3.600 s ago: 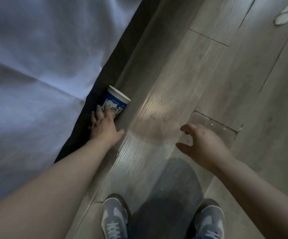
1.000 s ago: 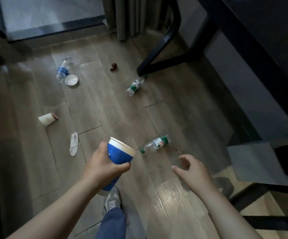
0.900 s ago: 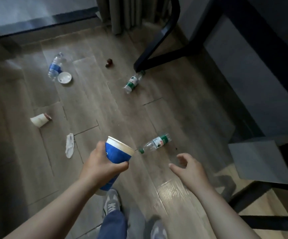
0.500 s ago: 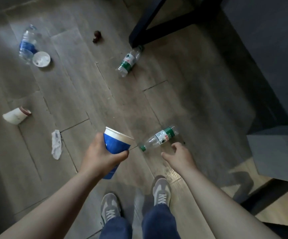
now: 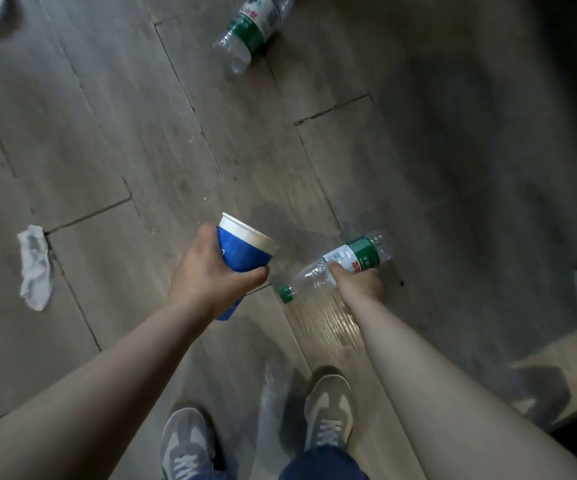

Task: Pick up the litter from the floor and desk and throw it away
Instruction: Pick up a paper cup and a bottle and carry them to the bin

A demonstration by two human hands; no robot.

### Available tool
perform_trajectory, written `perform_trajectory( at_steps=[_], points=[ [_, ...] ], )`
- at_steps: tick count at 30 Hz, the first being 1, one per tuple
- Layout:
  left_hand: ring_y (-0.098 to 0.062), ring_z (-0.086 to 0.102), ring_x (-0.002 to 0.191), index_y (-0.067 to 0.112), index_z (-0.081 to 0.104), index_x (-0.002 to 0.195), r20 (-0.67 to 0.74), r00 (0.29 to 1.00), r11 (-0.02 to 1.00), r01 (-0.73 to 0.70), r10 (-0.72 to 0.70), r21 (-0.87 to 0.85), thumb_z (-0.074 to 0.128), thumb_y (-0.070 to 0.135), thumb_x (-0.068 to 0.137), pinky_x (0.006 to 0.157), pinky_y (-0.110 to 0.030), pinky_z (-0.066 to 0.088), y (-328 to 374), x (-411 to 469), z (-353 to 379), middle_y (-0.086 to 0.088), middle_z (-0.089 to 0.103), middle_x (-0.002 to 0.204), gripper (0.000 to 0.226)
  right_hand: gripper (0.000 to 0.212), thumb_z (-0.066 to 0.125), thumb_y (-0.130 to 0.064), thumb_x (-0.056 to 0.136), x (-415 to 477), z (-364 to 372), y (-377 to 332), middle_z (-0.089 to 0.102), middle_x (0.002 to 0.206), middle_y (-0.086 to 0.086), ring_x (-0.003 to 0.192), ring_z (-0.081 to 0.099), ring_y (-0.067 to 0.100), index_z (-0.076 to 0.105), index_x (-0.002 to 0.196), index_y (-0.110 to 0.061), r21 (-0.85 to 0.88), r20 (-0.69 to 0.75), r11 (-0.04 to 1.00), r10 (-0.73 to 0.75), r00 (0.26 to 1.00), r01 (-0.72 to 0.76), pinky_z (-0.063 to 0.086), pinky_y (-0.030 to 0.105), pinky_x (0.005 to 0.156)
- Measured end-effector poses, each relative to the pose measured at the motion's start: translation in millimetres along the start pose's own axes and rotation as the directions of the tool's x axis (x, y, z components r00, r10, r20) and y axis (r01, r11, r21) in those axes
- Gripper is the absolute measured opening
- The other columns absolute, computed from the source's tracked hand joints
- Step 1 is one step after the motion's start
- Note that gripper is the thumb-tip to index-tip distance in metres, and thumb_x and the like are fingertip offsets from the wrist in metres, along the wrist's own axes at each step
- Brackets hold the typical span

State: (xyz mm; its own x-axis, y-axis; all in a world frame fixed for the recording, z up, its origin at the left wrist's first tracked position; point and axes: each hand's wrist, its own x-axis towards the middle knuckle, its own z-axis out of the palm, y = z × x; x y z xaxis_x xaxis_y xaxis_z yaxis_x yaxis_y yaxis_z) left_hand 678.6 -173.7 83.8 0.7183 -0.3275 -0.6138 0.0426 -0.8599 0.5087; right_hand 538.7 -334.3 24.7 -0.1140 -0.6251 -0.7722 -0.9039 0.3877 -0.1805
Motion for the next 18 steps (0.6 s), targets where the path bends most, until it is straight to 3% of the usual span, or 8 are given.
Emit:
perform_trajectory(
  at_steps=[6,11,18],
  points=[
    [-0.003,0.052,0.071,0.029,0.042,0.099,0.014,1.0,0.999,-0.014,0.013,0.052,0.079,0.049,0.056,0.052,-0.025,0.038,-20.6,19.2,17.8,0.012,0.053,0.081,0.06,0.075,0.077,-0.039,0.076,28.7,28.8,-4.0,0.057,0.131,0.018,0.112,0.06,0.036,0.041,0.13,0.0,0.133,-0.02,0.987,0.098,0.995,-0.095,0.047,0.036,0.088],
    [-0.006,0.055,0.073,0.028,0.043,0.1,0.033,0.999,0.996,-0.015,0.012,0.083,0.08,0.047,0.056,0.06,-0.031,0.046,-14.7,8.5,12.4,0.011,0.055,0.082,0.061,0.064,0.08,-0.031,0.068,16.5,14.5,0.9,0.064,0.116,0.014,0.098,0.065,0.033,0.05,0.117,-0.004,0.094,-0.029,0.996,-0.001,1.0,0.003,0.054,0.041,0.085],
    [-0.011,0.056,0.074,0.026,0.044,0.096,0.029,0.999,0.997,-0.038,0.036,0.07,0.08,0.048,0.056,0.06,-0.032,0.046,45.2,-46.0,-36.6,0.009,0.055,0.082,0.058,0.051,0.077,-0.035,0.066,-67.6,-66.4,1.9,0.059,0.107,0.007,0.09,0.061,0.026,0.053,0.106,-0.012,0.041,-0.027,0.989,-0.141,0.99,0.142,0.049,0.031,0.075]
  ],
)
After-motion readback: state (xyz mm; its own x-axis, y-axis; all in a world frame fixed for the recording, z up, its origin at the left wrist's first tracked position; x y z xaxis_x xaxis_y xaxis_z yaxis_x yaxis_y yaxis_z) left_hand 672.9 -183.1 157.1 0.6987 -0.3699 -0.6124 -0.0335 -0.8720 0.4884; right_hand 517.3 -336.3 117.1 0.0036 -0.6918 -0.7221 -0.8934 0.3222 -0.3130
